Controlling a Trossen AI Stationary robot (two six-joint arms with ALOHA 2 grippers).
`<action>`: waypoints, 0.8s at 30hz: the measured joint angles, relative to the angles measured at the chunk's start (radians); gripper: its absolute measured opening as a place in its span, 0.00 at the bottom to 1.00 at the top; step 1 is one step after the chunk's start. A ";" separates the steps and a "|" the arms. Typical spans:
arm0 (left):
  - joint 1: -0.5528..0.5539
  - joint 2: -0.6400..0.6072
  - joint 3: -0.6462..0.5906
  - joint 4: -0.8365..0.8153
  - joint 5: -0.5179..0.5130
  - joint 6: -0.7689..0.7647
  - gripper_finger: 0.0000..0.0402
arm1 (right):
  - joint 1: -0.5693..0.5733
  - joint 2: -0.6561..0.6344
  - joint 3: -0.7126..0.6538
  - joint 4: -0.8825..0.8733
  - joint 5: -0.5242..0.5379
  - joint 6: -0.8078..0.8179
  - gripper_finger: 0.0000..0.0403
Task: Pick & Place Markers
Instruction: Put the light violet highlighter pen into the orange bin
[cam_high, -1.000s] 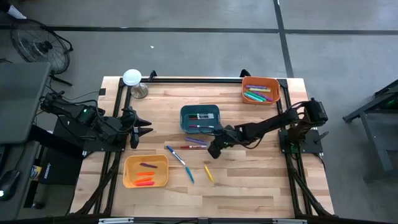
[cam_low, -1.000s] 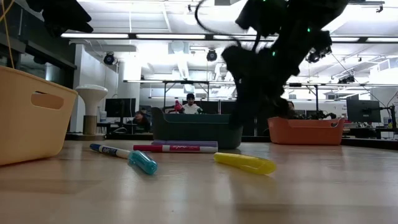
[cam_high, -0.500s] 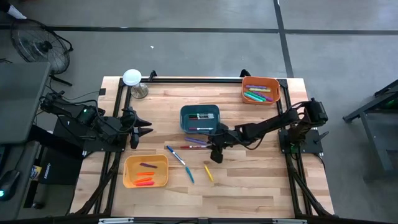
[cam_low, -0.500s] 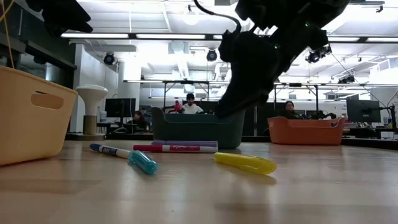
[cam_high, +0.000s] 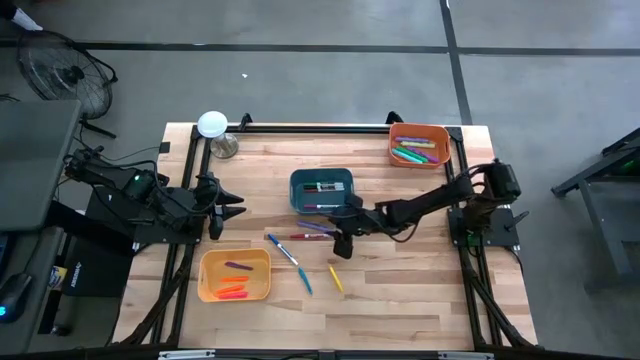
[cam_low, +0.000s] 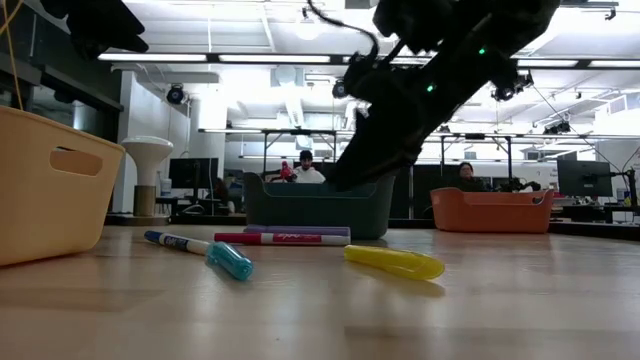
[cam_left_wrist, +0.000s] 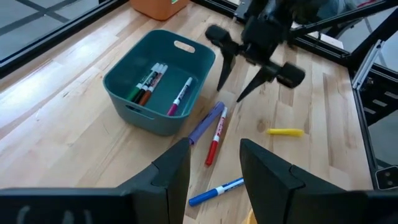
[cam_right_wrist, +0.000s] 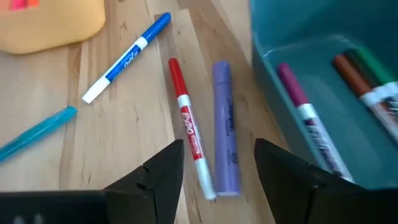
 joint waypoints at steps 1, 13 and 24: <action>0.000 0.000 0.000 0.000 0.000 0.000 0.34 | 0.000 0.022 0.019 -0.003 -0.001 0.000 0.46; 0.000 0.000 0.000 0.007 0.032 -0.002 0.34 | 0.000 0.205 0.188 -0.085 0.073 -0.008 0.45; 0.000 0.000 0.000 0.002 0.033 -0.003 0.34 | -0.002 0.218 0.203 -0.254 0.031 0.075 0.38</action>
